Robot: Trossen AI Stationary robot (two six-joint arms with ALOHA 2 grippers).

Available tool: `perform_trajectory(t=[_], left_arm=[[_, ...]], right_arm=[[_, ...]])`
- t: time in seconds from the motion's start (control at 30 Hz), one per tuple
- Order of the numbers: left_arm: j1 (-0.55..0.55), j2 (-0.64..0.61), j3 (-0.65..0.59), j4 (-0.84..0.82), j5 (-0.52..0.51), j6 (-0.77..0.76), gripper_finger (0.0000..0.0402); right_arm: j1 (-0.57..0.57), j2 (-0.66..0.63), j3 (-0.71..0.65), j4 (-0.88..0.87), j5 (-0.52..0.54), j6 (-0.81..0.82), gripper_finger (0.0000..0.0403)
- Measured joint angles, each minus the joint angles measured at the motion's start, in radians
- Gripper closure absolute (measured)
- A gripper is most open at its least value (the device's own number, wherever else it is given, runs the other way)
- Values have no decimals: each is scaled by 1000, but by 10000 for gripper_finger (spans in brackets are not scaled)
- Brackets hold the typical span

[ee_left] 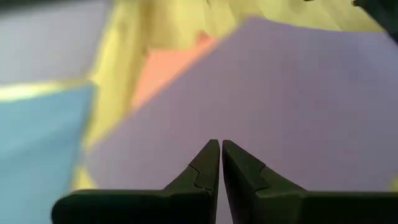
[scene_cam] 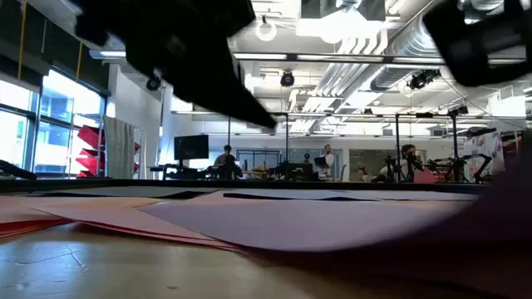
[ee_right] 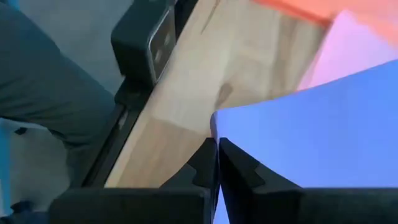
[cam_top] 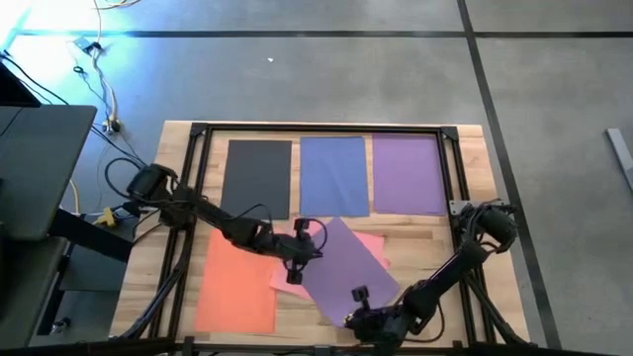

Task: Organize paper
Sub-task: Stack the bottom violet paper on top of the top violet paper

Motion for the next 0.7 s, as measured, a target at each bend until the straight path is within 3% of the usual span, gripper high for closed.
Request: perform_trajectory(t=[0.27, 0.37, 0.47, 0.7], left_arm=[[-116, -141, 0, 1, -353, 110, 402], [-140, -199, 0, 0, -454, 131, 402], [-156, -252, 0, -4, -477, 129, 402], [-167, -353, 0, 2, -478, 209, 402]], right_arm=[[-10, -115, 229, -491, 345, 68, 403], [-53, -155, 307, -648, 421, 67, 403], [-116, -196, 378, -820, 474, 102, 403], [-339, -285, 445, -1250, 444, 78, 403]])
